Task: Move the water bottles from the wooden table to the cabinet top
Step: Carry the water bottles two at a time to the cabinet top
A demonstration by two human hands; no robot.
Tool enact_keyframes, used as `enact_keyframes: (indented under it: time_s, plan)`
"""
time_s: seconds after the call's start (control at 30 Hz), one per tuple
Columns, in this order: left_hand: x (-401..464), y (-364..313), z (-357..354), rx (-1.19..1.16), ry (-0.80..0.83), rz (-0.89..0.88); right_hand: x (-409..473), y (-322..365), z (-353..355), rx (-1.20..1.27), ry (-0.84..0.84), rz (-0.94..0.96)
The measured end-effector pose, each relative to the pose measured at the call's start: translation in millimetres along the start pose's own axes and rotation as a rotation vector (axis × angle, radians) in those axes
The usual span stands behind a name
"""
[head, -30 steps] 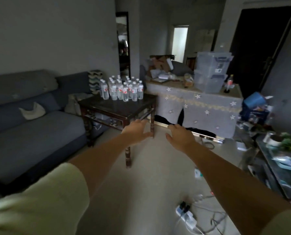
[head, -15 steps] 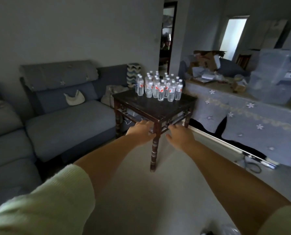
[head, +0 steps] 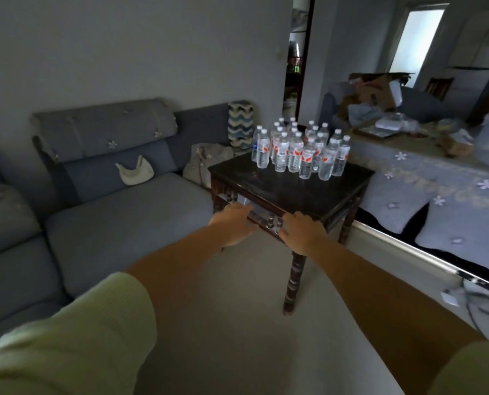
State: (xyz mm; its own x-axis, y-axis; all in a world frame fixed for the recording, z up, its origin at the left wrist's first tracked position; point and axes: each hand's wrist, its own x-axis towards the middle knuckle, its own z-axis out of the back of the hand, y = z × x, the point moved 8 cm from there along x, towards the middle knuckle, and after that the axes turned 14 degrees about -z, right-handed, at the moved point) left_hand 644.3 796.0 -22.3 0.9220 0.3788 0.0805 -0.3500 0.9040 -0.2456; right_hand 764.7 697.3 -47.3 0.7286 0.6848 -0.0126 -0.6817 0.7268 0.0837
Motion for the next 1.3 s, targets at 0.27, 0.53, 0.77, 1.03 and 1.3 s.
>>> enact_keyframes:
  time_s: [0.27,0.53,0.77,1.03,1.3]
  plan:
    - [84.6,96.3,-5.4,-0.119,-0.031,0.016,104.2,33.5,-8.6,-0.061,0.061,-0.018]
    - [226.9,185.8,-10.7,-0.152,-0.024,0.041,269.9,48.5,-22.3,-0.071,0.109,-0.042]
    - [348.2,259.9,3.4,-0.164,-0.030,0.093,414.5,56.8,-11.3,-0.063,0.100,-0.013]
    - [458.0,299.3,-20.2,-0.218,0.022,0.005,524.6,47.3,-36.7,-0.055,0.082,-0.070]
    - [589.8,350.2,-62.0,-0.276,0.106,-0.098,625.8,26.1,-82.0,0.106,0.151,-0.282]
